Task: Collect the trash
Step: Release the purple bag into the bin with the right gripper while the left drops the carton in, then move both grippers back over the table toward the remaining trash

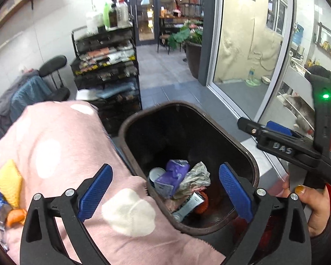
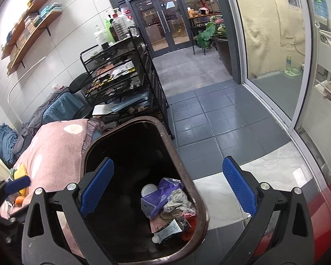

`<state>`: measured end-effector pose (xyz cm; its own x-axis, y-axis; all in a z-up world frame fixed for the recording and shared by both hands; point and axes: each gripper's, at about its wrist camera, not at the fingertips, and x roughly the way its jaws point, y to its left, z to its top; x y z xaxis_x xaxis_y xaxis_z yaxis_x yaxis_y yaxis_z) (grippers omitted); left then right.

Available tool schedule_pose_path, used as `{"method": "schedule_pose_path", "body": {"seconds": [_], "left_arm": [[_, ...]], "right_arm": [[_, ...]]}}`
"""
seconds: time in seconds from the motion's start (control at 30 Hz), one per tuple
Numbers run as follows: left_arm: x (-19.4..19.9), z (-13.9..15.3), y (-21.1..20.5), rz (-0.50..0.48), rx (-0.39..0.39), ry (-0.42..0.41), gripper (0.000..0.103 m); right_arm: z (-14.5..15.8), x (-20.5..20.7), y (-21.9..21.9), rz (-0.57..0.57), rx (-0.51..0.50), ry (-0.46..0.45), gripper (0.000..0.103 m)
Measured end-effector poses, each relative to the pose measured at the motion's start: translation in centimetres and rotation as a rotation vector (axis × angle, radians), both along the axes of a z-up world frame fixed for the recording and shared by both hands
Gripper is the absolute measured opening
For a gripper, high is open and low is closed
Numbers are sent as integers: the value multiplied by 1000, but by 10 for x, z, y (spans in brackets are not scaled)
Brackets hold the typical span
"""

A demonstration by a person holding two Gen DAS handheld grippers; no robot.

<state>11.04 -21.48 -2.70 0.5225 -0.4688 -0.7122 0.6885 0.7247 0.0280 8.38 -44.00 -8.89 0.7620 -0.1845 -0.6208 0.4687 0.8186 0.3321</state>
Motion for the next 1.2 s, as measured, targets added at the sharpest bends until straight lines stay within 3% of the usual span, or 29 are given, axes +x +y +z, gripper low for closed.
{"method": "schedule_pose_path", "body": {"seconds": [0.27,0.47,1.2], "left_arm": [[-9,13,31,61,-30,-90,98],[-5,13,62,143,-59,-94,98],[7,-3,249,620,-39,-91,98]], "right_arm": [[7,14,27,75,-35,-3,97],[15,26,56,148,-76,-11,97],[52,87,215,581,-154,-64,97]]}}
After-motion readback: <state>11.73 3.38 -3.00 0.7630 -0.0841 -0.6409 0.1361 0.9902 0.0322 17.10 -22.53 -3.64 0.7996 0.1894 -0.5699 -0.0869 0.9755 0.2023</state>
